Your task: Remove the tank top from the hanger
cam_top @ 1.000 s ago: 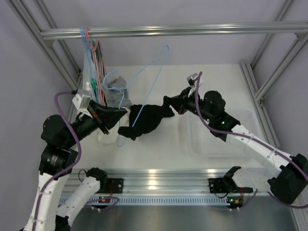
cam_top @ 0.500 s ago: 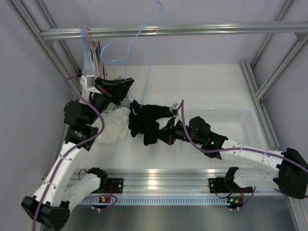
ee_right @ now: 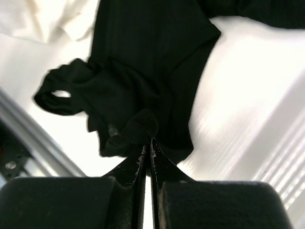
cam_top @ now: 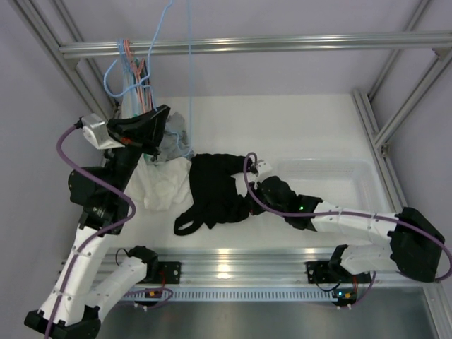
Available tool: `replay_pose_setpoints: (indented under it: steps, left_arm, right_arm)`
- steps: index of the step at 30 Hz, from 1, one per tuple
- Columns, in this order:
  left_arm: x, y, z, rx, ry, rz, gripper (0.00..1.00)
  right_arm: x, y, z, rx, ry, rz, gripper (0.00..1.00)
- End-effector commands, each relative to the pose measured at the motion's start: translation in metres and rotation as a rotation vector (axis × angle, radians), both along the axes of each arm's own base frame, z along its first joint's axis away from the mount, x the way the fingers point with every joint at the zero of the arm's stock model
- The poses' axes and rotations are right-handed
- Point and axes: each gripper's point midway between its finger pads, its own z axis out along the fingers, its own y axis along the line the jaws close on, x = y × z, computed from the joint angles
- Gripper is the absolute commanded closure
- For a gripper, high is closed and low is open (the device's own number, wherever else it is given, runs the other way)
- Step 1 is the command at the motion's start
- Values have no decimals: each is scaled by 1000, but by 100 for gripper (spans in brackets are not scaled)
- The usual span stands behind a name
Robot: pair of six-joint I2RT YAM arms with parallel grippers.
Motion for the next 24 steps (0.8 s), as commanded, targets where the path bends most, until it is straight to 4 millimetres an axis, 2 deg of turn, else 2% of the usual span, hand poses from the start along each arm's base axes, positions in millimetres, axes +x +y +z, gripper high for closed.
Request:
replay_pose_setpoints:
  steps: [1, 3, 4, 5, 6, 7, 8, 9, 10, 12, 13, 14, 15, 17, 20, 22, 23, 24]
  left_arm:
    - [-3, -19, -24, 61, 151, -113, 100]
    - [-10, -25, -53, 91, 217, -160, 100]
    - [-9, -25, -77, 123, 299, -158, 100]
    - [-16, -22, -85, 142, 318, -153, 100]
    - [-15, -18, -100, 177, 361, -122, 100]
    - [-17, -15, -126, 216, 458, -110, 100]
    - [-24, -9, -131, 227, 469, -93, 100]
    - [-27, -4, -137, 227, 497, -70, 100]
    - [-31, -1, -150, 238, 550, -64, 100]
    - [-39, 4, -154, 227, 574, -57, 100]
    - [-41, 5, -162, 239, 618, -58, 100]
    - [-42, 3, -168, 246, 653, -68, 100]
    - [-40, 3, -175, 257, 699, -65, 100]
    - [-33, 1, -197, 288, 827, -58, 100]
    - [-7, 9, -206, 292, 904, 42, 100]
    - [13, 16, -202, 290, 924, 125, 100]
    - [18, 20, -178, 270, 882, 154, 100]
    - [22, 22, -168, 265, 867, 172, 100]
  right_arm:
    - [12, 6, -7, -97, -1, -15, 100]
    - [14, 12, -12, -113, 8, -3, 96]
    - [12, 14, -18, -125, 19, 12, 95]
    - [12, 15, -18, -123, 17, 14, 94]
    - [12, 15, -18, -117, 10, 21, 82]
    - [13, 14, -14, -116, -5, 21, 72]
    - [15, 13, -11, -115, -16, 12, 61]
    - [21, 7, -7, -122, -43, -26, 39]
    - [23, 4, 6, -96, -68, -52, 31]
    - [27, -3, 18, -77, -100, -88, 21]
    - [27, -6, 32, -49, -124, -93, 17]
    - [27, -8, 40, -38, -137, -97, 1]
    - [27, -11, 52, -19, -158, -104, 1]
    - [28, -17, 62, -36, -178, -115, 1]
    - [31, -27, 74, -46, -218, -141, 1]
    - [32, -30, 80, -43, -235, -147, 1]
    - [32, -30, 82, -46, -235, -146, 1]
    - [31, -29, 83, -42, -236, -141, 1]
